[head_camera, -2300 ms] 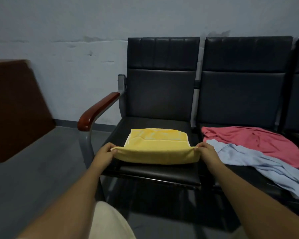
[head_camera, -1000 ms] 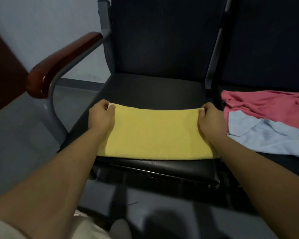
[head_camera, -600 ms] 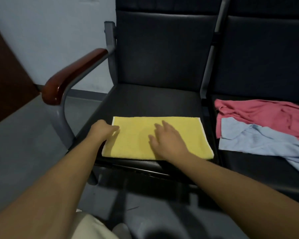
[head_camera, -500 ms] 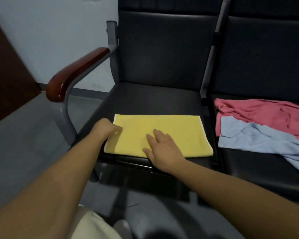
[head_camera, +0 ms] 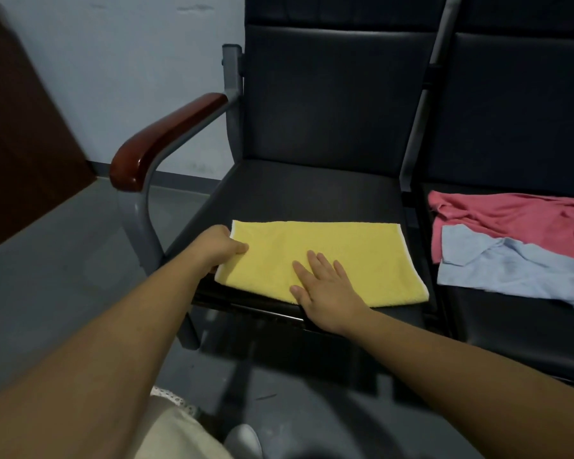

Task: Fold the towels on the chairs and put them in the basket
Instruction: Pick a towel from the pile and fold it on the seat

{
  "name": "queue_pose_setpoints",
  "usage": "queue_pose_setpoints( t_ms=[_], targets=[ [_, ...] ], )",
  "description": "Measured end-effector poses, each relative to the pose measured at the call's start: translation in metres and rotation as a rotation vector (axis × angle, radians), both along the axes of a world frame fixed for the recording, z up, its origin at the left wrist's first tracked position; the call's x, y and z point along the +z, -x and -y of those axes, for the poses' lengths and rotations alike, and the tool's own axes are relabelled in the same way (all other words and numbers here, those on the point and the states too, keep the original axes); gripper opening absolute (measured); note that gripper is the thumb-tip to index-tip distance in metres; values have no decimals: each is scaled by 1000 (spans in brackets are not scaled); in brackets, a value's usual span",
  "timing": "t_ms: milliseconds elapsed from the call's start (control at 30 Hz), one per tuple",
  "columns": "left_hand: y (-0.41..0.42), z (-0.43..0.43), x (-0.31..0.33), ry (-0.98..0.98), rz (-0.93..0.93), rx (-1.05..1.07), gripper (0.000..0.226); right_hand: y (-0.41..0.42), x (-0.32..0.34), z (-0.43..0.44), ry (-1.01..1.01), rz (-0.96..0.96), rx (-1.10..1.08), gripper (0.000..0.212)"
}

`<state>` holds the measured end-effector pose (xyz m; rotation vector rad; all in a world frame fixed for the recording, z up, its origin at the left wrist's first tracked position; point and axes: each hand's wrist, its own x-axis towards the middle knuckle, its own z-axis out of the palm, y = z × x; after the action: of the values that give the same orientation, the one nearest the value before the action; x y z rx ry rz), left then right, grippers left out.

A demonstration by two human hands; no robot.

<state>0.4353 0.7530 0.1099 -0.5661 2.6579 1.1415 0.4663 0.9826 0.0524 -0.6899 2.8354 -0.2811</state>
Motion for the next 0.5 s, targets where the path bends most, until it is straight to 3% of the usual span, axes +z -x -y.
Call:
queue_pose_setpoints(
  t_ms=[100, 233, 300, 367, 433, 500],
  targets=[
    [3, -7, 12, 178, -206, -88, 30, 3, 5, 0, 122, 91, -35, 54],
    [4, -39, 34, 201, -394, -229, 30, 12, 26, 0, 720, 258, -371, 41],
    [0, -59, 42, 71, -384, -302, 31, 21, 36, 1, 1080, 418, -595, 42],
    [-4, -71, 45, -276, -280, -303, 26, 26, 42, -1, 1384, 633, -758, 50],
    [-5, -73, 39, -396, -230, -301, 18, 26, 40, -4, 1398, 694, -817, 51],
    [-2, -67, 27, -158, -272, -352, 9, 23, 36, -3, 1195, 608, -783, 34]
  ],
)
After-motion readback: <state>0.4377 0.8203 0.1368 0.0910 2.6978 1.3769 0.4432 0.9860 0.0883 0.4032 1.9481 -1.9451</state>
